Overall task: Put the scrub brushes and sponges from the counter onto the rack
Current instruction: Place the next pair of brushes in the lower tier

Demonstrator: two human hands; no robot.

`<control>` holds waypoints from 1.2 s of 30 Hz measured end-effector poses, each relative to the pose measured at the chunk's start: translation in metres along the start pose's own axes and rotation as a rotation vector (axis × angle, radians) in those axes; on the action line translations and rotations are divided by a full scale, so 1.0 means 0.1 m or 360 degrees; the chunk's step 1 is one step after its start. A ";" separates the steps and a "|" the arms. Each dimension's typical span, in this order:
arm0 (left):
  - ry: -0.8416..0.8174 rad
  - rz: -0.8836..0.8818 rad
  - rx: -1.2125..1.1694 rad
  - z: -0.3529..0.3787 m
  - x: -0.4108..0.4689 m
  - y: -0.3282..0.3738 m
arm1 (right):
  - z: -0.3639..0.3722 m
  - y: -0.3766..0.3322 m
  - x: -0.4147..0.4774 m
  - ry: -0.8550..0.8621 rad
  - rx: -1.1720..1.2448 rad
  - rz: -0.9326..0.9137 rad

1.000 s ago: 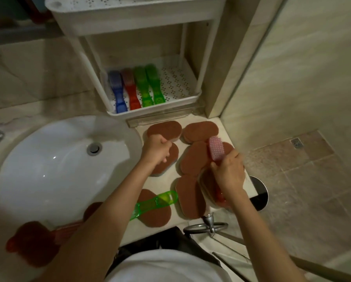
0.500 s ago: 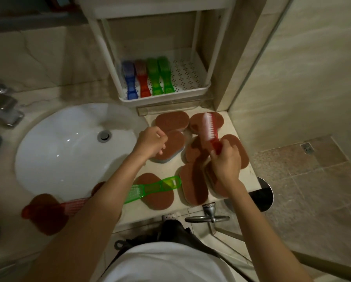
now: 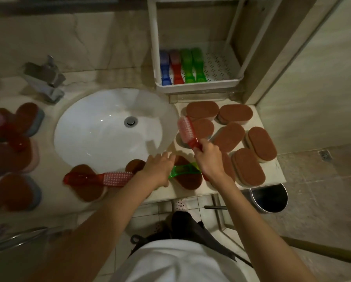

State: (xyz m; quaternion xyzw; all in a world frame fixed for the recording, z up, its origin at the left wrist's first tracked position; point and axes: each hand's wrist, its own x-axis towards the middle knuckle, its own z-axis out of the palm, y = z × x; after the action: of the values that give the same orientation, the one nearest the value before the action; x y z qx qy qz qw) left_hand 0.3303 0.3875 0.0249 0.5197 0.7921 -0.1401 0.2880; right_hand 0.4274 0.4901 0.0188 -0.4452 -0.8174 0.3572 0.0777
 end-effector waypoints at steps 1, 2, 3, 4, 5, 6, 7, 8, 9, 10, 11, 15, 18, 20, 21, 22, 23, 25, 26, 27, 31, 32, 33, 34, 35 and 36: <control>0.0034 -0.0013 0.0009 0.04 0.01 0.02 | 0.00 0.01 -0.02 0.0010 -0.0010 0.0003; 0.0068 -0.0028 0.0013 0.05 0.00 0.03 | -0.01 0.03 -0.03 0.0025 -0.0020 0.0010; 0.0109 -0.0037 0.0027 0.05 0.00 0.03 | -0.02 0.05 -0.03 0.0039 -0.0029 0.0022; 0.0158 -0.0036 0.0052 0.04 -0.01 0.02 | -0.05 0.07 -0.03 0.0054 -0.0028 0.0033; 0.0212 -0.0033 0.0079 0.01 -0.02 0.03 | -0.07 0.09 -0.02 0.0069 -0.0016 0.0041; 0.0267 -0.0034 0.0107 -0.03 -0.02 0.03 | -0.11 0.10 -0.01 0.0077 -0.0003 0.0045; 0.0322 -0.0030 0.0135 -0.09 -0.02 0.03 | -0.15 0.11 0.01 0.0083 0.0011 0.0050; 0.0368 -0.0025 0.0160 -0.16 -0.01 0.03 | -0.20 0.11 0.04 0.0086 0.0018 0.0060; 0.0415 -0.0016 0.0182 -0.24 0.01 0.04 | -0.26 0.11 0.08 0.0094 0.0023 0.0074; 0.0463 -0.0001 0.0195 -0.35 0.03 0.05 | -0.33 0.11 0.13 0.0107 0.0036 0.0091; 0.0513 0.0015 0.0207 -0.46 0.06 0.05 | -0.40 0.10 0.18 0.0118 0.0057 0.0104; 0.0719 0.0175 0.0266 -0.94 0.31 0.08 | -0.70 0.06 0.51 0.0193 0.0096 0.0136; 0.0867 0.0292 0.0300 -1.29 0.71 0.09 | -0.91 0.05 0.93 0.0234 0.0164 0.0158; 0.0889 0.0399 0.0288 -1.41 0.92 0.08 | -0.97 0.04 1.12 0.0209 0.0186 0.0189; 0.0896 0.0434 0.0293 -1.50 1.06 0.08 | -1.02 0.03 1.28 0.0203 0.0232 0.0188; 0.0890 0.0440 0.0312 -1.59 1.21 0.07 | -1.07 0.01 1.44 0.0191 0.0274 0.0206; 0.0918 0.0452 0.0319 -1.69 1.32 0.07 | -1.11 0.00 1.61 0.0184 0.0300 0.0215; 0.1050 0.0556 0.0299 -1.85 1.57 0.04 | -1.18 -0.03 1.97 0.0170 0.0279 0.0229; 0.1083 0.0573 0.0310 -1.92 1.67 0.00 | -1.19 -0.05 2.13 0.0152 0.0268 0.0228; 0.1069 0.0557 0.0308 -1.96 1.76 -0.05 | -1.19 -0.06 2.29 0.0118 0.0268 0.0219; 0.0945 0.0380 0.0211 -1.99 2.01 -0.22 | -1.10 -0.15 2.77 -0.0149 0.0265 0.0303; 0.0904 0.0349 0.0188 -1.99 2.07 -0.24 | -1.07 -0.18 2.85 -0.0202 0.0339 0.0403; 0.0862 0.0312 0.0167 -2.03 2.11 -0.25 | -1.05 -0.19 2.92 -0.0275 0.0432 0.0498; 0.0840 0.0291 0.0130 -2.05 2.17 -0.28 | -1.04 -0.18 2.98 -0.0373 0.0499 0.0520; 0.0836 0.0274 0.0090 -2.07 2.21 -0.30 | -1.01 -0.18 3.03 -0.0428 0.0579 0.0530; 0.0822 0.0264 0.0068 -2.07 2.26 -0.34 | -0.97 -0.20 3.07 -0.0449 0.0608 0.0538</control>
State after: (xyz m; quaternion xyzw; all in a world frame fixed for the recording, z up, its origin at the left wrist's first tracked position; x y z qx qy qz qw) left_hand 0.1692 0.6493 0.0510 0.6073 0.7908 0.0045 0.0759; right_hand 0.2757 0.7737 0.0445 -0.4984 -0.6523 0.5709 -0.0148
